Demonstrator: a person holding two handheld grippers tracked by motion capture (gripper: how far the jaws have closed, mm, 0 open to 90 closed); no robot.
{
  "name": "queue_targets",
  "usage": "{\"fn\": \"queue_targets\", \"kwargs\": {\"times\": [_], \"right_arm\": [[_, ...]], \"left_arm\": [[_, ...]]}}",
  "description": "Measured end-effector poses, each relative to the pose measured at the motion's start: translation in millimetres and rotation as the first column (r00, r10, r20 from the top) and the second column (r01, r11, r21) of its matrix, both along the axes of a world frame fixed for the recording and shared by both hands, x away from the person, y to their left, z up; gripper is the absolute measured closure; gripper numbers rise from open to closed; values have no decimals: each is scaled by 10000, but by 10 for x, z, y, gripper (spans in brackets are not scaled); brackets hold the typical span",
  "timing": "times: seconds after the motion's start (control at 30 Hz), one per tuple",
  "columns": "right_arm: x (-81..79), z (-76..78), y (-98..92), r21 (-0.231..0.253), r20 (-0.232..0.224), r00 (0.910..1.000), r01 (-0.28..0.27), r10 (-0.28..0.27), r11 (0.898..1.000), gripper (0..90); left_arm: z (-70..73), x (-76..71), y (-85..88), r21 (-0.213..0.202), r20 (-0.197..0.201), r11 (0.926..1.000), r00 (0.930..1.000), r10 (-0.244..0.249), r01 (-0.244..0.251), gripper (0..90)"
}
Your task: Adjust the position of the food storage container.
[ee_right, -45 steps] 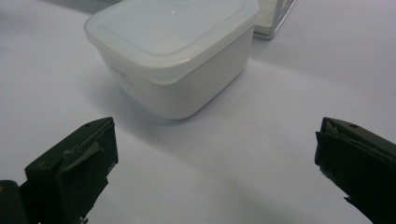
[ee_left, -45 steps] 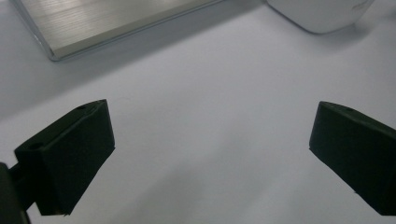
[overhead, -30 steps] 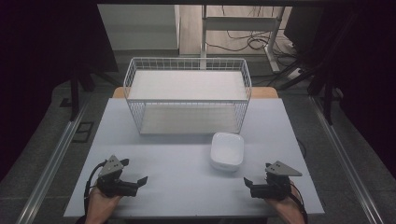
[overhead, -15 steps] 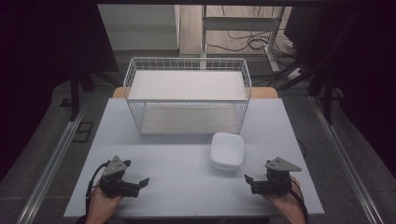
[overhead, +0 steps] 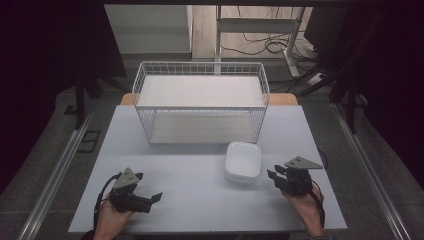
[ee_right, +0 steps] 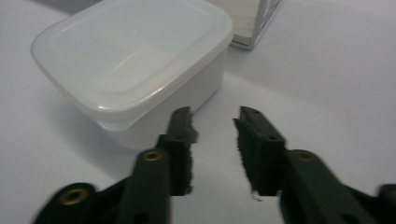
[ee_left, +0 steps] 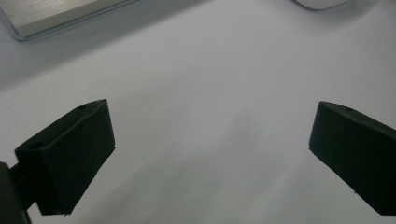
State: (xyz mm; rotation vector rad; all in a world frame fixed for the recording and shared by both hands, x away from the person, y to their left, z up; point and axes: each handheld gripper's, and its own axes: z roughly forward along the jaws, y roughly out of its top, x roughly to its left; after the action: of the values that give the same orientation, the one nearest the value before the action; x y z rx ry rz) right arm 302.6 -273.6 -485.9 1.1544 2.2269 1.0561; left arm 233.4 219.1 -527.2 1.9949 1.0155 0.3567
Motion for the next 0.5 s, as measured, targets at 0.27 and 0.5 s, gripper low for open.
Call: {"fn": "queue_targets", "kwargs": {"times": [0.27, 0.5], "right_arm": [[311, -53, 23, 421, -533, 9986, -38, 60, 9991, 895], [280, -124, 173, 262, -983, 9932, -602, 625, 9978, 894]], "left_arm": [[-12, 8, -10, 0, -116, 10000, 9999, -88, 88, 0], [-13, 6, -13, 23, -162, 9999, 9998, -137, 137, 2]]}}
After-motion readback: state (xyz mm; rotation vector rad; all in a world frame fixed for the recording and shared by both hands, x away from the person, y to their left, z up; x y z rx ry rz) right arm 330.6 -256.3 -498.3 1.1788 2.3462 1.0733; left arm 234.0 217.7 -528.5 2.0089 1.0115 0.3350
